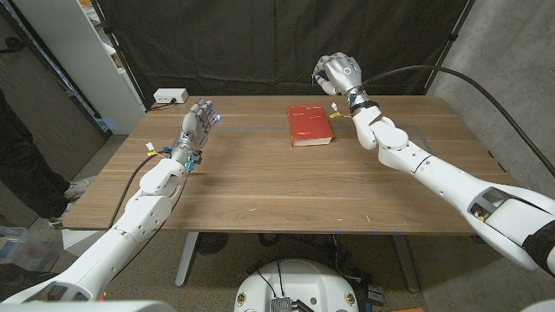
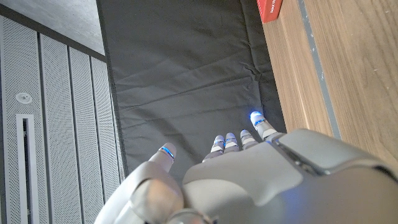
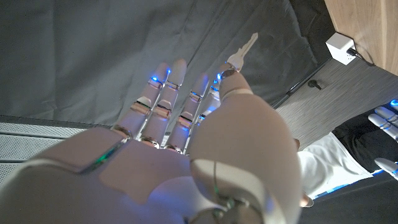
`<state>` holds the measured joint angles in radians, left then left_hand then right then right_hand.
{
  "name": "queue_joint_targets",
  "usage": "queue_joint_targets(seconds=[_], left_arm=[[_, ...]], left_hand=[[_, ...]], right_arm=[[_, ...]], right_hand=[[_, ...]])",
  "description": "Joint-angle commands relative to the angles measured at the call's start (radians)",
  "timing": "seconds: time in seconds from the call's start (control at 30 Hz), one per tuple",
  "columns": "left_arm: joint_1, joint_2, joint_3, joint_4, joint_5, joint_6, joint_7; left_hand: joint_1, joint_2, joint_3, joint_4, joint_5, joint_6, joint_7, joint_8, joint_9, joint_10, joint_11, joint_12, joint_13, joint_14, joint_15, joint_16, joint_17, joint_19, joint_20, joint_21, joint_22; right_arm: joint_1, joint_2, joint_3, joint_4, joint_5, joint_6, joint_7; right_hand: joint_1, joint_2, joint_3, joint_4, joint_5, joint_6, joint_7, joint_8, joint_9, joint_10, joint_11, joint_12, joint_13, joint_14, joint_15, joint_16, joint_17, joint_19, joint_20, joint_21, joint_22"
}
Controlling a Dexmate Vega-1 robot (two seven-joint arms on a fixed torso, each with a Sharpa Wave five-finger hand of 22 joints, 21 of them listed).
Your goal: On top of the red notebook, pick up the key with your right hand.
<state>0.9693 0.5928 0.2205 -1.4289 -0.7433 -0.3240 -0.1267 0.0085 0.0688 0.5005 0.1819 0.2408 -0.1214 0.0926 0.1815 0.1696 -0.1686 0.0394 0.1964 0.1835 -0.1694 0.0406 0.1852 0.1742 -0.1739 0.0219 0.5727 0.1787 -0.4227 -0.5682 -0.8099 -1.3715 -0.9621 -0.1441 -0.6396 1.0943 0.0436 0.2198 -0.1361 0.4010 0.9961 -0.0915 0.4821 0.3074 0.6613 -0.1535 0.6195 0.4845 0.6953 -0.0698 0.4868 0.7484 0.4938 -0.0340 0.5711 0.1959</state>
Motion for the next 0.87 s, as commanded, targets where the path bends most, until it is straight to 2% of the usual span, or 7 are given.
queue_joint_targets(seconds=[0.03,0.5,0.87], left_arm=[[-0.037,0.009,0.001,0.05,-0.015,0.008,-0.064],[-0.093,0.007,0.0,0.144,-0.031,0.006,-0.16],[-0.102,0.005,0.016,0.142,-0.024,0.045,-0.166]], left_hand=[[0.0,0.096,-0.005,-0.001,0.008,0.003,0.0,0.002,0.005,-0.009,0.005,0.005,0.003,-0.078,0.008,0.003,0.002,-0.072,0.004,0.0,0.004],[0.0,0.096,-0.006,-0.001,0.009,0.002,0.001,0.001,0.005,-0.009,0.006,0.005,0.003,-0.078,0.008,0.002,0.002,-0.071,0.004,-0.003,0.004],[0.0,0.097,-0.007,0.0,0.009,0.001,0.001,0.001,0.005,-0.013,0.005,0.003,0.003,-0.081,0.008,0.001,0.002,-0.071,0.003,-0.006,0.004]], right_arm=[[0.01,0.007,-0.013,0.001,-0.023,-0.05,0.013],[0.021,0.023,-0.03,-0.008,-0.056,-0.125,0.045],[-0.015,0.002,-0.014,-0.045,-0.043,-0.137,0.032]], right_hand=[[0.014,0.005,-0.005,0.0,0.009,0.025,0.011,0.167,0.019,0.004,-0.003,0.003,0.003,0.011,-0.15,-0.007,0.003,0.002,-0.006,0.004,0.0],[0.014,0.004,-0.009,0.003,0.013,0.028,0.013,0.172,0.013,0.009,-0.003,0.003,0.003,0.015,-0.15,-0.019,0.007,0.003,-0.005,0.008,-0.001],[0.016,0.003,-0.012,0.003,0.016,0.026,0.012,0.177,0.011,0.01,-0.006,0.002,0.003,0.022,-0.15,-0.025,0.012,0.0,-0.006,0.01,-0.001]])
